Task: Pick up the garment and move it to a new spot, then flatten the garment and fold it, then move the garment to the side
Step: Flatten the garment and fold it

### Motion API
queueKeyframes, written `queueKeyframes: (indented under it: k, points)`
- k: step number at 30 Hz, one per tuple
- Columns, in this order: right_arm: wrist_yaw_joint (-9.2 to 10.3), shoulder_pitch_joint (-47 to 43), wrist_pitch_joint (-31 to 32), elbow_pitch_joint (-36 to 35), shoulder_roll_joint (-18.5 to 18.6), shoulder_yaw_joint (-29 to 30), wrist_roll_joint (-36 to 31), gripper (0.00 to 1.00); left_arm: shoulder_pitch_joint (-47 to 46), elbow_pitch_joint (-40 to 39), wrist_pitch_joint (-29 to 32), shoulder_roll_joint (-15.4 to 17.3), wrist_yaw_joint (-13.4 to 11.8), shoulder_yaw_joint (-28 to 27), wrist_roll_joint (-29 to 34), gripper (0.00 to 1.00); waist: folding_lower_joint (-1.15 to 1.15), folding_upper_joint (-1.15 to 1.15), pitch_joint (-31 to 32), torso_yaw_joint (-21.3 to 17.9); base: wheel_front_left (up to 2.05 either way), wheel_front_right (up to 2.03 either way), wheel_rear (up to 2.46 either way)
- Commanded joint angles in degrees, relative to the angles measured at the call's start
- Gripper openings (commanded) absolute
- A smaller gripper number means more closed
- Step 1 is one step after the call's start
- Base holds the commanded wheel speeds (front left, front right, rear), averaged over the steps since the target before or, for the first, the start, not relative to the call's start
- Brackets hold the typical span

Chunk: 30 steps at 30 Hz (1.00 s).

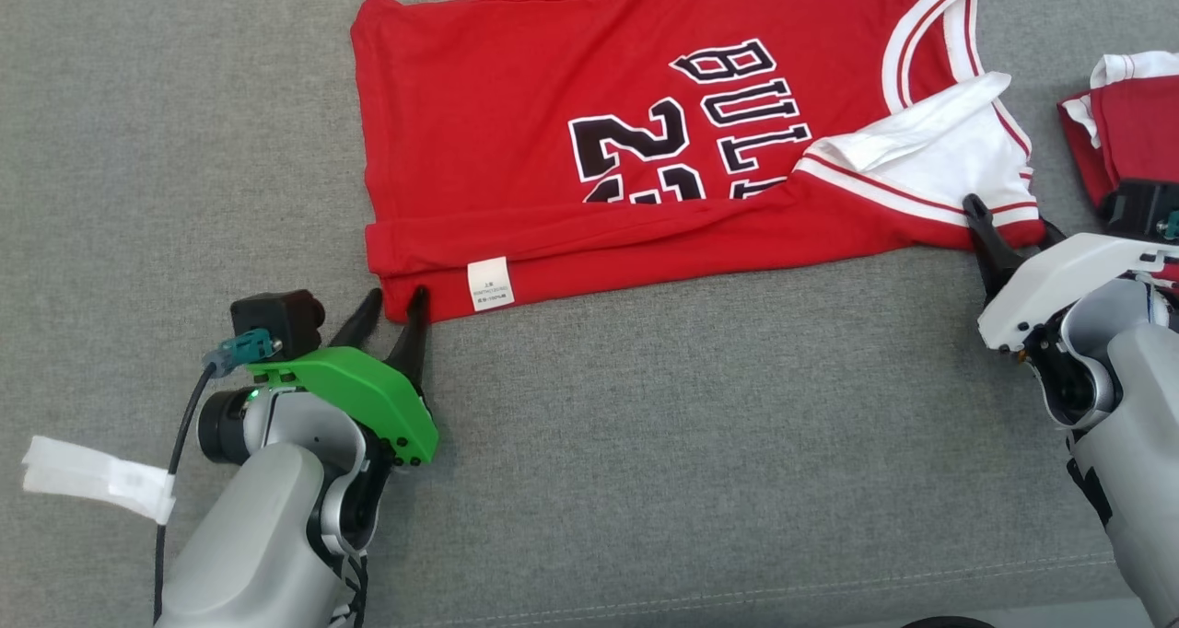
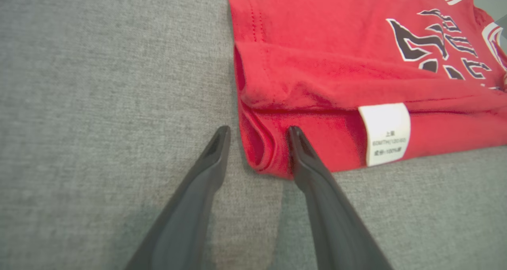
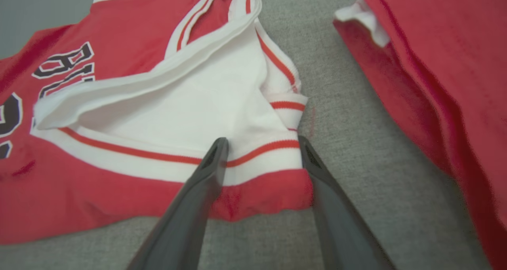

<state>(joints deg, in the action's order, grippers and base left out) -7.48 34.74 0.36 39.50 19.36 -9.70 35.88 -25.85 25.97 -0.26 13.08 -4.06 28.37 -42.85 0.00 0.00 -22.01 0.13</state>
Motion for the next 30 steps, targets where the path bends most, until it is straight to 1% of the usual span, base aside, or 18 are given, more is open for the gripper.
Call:
queueKeyframes:
  k: [1,3,4,6,9,11,12,14,17,19,24,27,30]
  points:
    - [-0.01,0.0,1.5,0.6,0.0,-1.0,1.2,0.0,1.1,1.6,2.9,-1.0,0.9,2.0,-0.7,0.0,0.0,0.0,0.2,0.1,0.0,0.0,0.0]
    - [-0.01,0.0,4.0,0.1,1.0,-3.0,2.7,0.0,1.0,1.7,5.3,-1.1,1.9,2.7,-1.6,0.0,0.0,0.0,0.6,0.2,0.0,0.0,0.0]
    - [0.02,0.2,5.4,-0.2,1.9,-3.9,3.5,0.0,0.5,1.8,6.7,-0.6,2.4,2.8,-2.0,0.0,0.0,0.0,0.9,0.2,0.0,0.0,0.0]
    - [0.03,1.1,8.7,-1.0,3.9,-5.6,4.9,0.0,-1.0,1.7,9.2,0.9,3.5,2.9,-2.6,0.0,0.0,0.0,1.5,0.1,0.0,0.0,0.0]
    - [0.03,3.2,14.7,-2.7,6.6,-7.8,7.0,0.0,-4.4,1.4,13.7,4.2,4.1,3.0,-1.8,0.0,0.0,0.0,2.9,-0.2,0.0,0.0,0.0]
    - [0.03,4.4,20.0,-4.1,8.2,-9.2,9.0,0.0,-6.9,0.0,18.3,5.8,5.4,3.2,-3.2,0.0,0.0,0.0,3.7,-0.3,0.0,0.0,0.0]
    - [0.03,5.4,25.6,-5.9,10.3,-10.8,10.5,0.0,-9.5,-1.8,23.0,7.2,6.4,3.0,-4.7,0.0,0.0,0.0,4.4,-0.4,0.0,0.0,0.0]
    - [0.03,6.3,31.1,-8.0,12.2,-12.2,12.5,0.0,-11.4,-3.5,27.4,8.5,7.0,2.5,-6.6,0.0,0.0,0.0,4.9,-0.5,0.0,0.0,0.0]
    - [0.03,7.5,39.0,-10.1,14.9,-12.8,15.3,0.0,-14.0,-6.0,34.0,10.3,6.7,1.4,-9.8,0.0,0.0,0.0,5.7,-0.8,0.0,0.0,0.0]
    - [0.03,8.0,42.8,-10.8,16.1,-12.4,16.1,0.0,-15.3,-7.8,37.4,11.8,6.0,0.7,-10.9,0.0,0.0,0.0,6.0,-1.1,0.0,0.0,0.0]
    - [0.03,6.2,49.1,-12.5,16.3,-10.5,18.3,0.0,-12.8,-12.7,43.9,14.8,4.2,-0.6,-15.0,0.0,0.0,0.0,6.6,-1.7,0.0,0.0,0.0]
    - [0.03,4.6,49.4,-14.0,15.9,-9.1,18.7,0.0,-9.9,-15.7,44.6,16.5,2.6,-2.3,-16.9,0.0,0.0,0.0,6.6,-2.2,0.0,0.0,0.0]
    - [0.03,1.3,48.7,-16.4,15.3,-7.8,19.5,0.0,-5.0,-19.4,42.4,18.1,1.5,-3.5,-16.7,0.0,0.0,0.0,6.5,-2.6,0.0,0.0,0.0]
